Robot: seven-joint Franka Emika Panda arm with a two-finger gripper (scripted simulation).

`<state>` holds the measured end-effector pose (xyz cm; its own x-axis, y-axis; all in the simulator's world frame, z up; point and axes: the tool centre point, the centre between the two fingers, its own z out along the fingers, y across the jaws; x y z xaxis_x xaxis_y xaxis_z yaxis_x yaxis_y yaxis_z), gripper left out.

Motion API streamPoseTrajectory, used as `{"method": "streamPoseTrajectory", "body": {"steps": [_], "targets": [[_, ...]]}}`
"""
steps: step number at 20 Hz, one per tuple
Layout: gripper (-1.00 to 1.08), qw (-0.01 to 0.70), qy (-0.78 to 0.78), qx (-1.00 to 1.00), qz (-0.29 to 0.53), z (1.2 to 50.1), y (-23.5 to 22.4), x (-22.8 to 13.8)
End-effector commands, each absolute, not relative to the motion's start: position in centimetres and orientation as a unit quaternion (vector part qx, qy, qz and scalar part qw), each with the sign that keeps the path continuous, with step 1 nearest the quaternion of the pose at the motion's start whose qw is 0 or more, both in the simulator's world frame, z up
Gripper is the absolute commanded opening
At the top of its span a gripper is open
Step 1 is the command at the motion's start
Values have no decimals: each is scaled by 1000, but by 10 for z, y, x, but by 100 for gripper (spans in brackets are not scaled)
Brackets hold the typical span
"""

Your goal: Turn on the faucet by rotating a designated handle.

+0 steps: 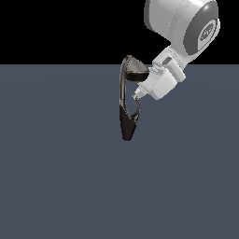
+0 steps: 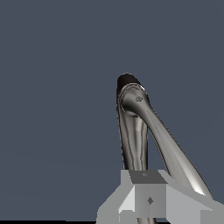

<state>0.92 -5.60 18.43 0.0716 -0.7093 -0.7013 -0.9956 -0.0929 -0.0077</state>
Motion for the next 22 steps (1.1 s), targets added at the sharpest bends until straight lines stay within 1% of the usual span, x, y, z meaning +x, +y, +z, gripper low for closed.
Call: {"method": "streamPoseTrajectory", "body": {"steps": [1, 2, 15, 16, 17, 22], "targets": [[-100, 257, 618, -687, 283, 189, -50, 1], [-100, 258, 622, -685, 278, 186, -56, 7], [-100, 257, 618, -687, 283, 173, -71, -44], [-100, 257, 618, -687, 283, 173, -71, -44], [-100, 262, 612, -693, 275, 182, -64, -31], [-100, 260, 615, -690, 280, 158, -88, -45]]}}
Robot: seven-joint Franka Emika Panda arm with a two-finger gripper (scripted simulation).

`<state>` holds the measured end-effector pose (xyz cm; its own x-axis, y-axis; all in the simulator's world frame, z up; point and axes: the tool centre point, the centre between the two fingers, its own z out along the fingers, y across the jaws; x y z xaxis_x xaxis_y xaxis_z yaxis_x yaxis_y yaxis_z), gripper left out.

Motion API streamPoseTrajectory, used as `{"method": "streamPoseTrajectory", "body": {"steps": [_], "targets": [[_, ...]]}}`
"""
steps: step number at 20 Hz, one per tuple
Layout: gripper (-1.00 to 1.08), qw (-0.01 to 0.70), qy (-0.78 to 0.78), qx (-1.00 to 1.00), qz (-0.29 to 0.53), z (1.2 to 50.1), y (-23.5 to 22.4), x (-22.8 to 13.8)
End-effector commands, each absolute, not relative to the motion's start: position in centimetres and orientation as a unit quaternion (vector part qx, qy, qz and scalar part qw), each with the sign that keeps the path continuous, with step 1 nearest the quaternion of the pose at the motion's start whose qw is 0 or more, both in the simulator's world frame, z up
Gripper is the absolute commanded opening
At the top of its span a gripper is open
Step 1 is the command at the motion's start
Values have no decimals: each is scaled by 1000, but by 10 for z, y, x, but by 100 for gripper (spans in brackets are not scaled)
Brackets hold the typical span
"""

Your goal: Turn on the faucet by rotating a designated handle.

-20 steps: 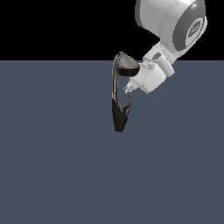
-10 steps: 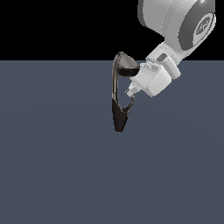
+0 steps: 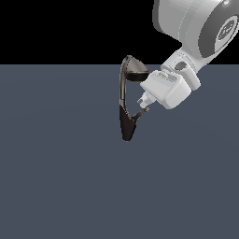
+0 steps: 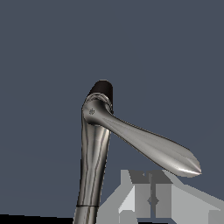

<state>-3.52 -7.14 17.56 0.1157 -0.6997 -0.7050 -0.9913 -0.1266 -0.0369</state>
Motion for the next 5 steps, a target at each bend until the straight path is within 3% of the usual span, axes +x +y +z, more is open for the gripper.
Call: {"method": "streamPoseTrajectory", "body": {"steps": [1, 5], "targets": [[-100, 259, 616, -689, 280, 153, -93, -48], [-100, 257, 618, -687, 283, 138, -107, -56]]}}
